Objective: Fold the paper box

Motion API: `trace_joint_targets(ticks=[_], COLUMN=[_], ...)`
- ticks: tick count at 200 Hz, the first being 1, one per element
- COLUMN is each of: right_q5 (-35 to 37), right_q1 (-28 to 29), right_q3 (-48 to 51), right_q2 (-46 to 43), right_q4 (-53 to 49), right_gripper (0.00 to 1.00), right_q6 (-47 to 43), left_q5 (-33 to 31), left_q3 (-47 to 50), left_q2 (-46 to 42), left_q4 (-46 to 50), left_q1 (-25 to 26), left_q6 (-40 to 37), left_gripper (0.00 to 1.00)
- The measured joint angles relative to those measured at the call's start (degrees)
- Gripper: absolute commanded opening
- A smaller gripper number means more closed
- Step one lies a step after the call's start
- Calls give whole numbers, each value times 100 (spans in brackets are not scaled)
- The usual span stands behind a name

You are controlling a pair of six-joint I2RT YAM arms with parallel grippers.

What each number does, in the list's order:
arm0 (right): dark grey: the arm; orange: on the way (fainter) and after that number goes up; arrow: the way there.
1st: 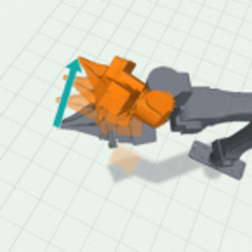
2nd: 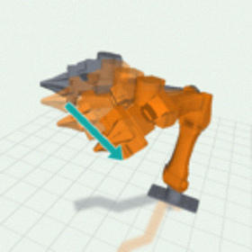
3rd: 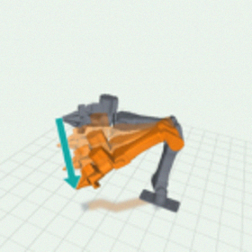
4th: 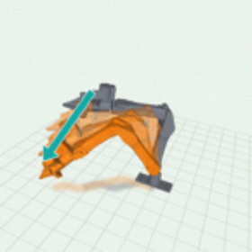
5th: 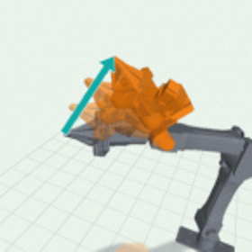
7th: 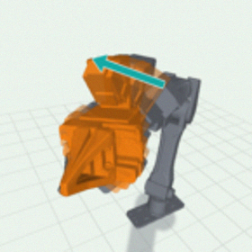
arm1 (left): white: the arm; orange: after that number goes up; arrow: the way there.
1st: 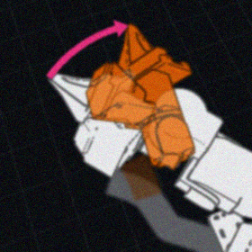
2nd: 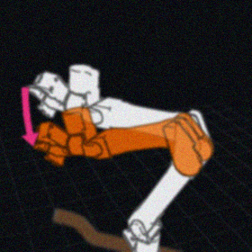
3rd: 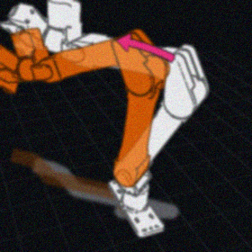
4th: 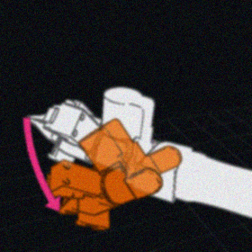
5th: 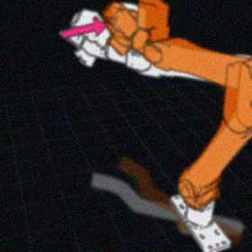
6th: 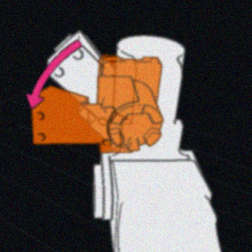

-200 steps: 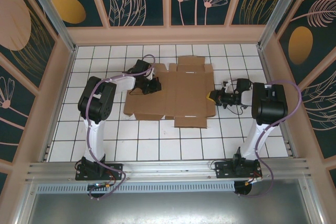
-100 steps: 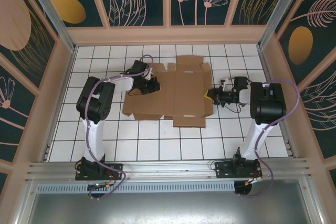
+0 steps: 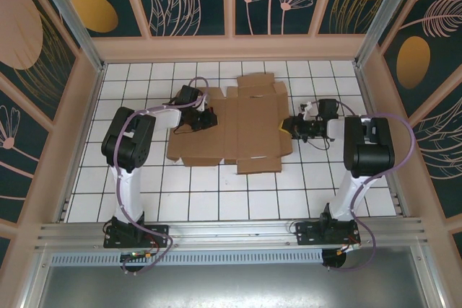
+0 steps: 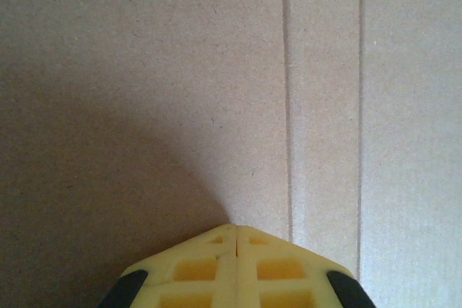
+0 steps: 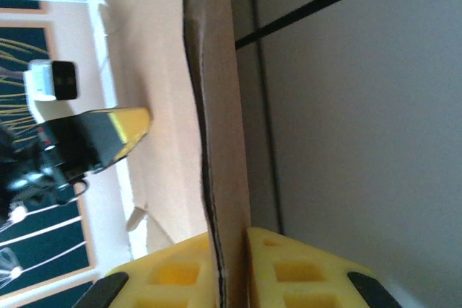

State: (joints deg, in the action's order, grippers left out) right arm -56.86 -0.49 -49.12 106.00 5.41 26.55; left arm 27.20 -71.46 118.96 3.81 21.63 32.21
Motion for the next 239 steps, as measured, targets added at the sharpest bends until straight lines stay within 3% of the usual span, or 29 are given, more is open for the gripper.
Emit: trace_joint_targets(ticks=[59,77,114,159,184,239], right_q5=[-756,-699,-240,702,1674,3821], right_q1=[166,177,212,479,732,1488], right_q3=[673,682,623,-485,-1198,-2586], right_q2=[-111,-111,-372,-835,-848,-1095], right_q4=[509,420,-116,-2236,-3440,-4859], right_gripper=[15,14,2,0,0,8], right_q6=[378,269,-129,-841,-1228,-1451], left_q5=[26,66,94,44,-81,229], left_q3=[120,184,363,658,796,957], left_q2=[-74,-96,-186,-382,-503,-533], left_q4=[-13,-83,-232,-396,-444,-704], left_q1=[46,48,61,238,516,1106], left_q6=[-4,-2,42,227,444,1215], left_gripper=[0,0,0,0,0,0])
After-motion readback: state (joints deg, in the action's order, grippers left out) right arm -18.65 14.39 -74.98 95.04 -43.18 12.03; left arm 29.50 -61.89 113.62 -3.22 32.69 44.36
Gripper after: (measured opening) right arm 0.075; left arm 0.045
